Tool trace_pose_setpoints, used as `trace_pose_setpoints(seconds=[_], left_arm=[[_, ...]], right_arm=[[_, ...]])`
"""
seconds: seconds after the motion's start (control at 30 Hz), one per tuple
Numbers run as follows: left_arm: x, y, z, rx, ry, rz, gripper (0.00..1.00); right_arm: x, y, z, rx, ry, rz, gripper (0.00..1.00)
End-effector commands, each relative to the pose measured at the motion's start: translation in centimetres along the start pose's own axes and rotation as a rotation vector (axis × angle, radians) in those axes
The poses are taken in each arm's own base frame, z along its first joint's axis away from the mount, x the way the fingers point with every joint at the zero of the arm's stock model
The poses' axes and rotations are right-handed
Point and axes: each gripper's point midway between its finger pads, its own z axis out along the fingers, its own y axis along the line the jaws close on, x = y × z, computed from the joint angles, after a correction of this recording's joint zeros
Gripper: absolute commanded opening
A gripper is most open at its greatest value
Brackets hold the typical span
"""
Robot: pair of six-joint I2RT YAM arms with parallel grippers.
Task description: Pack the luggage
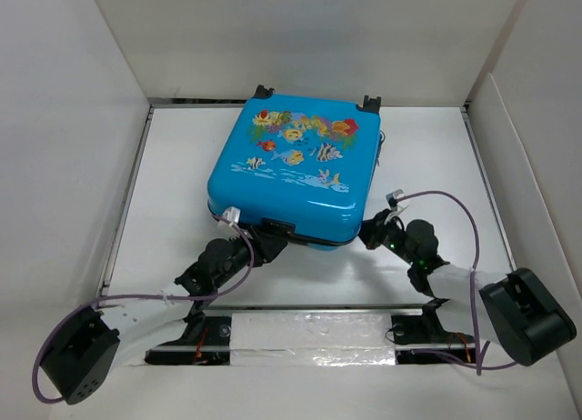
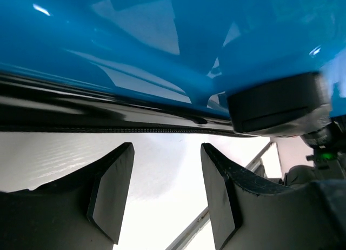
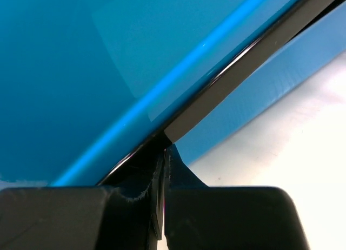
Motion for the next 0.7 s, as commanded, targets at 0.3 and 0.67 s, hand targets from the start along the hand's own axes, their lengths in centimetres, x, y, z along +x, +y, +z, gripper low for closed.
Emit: trace_pose_setpoints(seconds=[0.3,0.67], left_arm=[[-1.6,-6.5,3.5,0.133,-0.091,0.044,0.50],[-2.8,-7.9,6.0,0.127,-0.133,0.054,0.51]], right_arm=[[2.6,5.3,-3.1,0.091,0.046,0.098,0.00],[5.0,12.2,-5.0,0.024,0.167,0.109,0.00]])
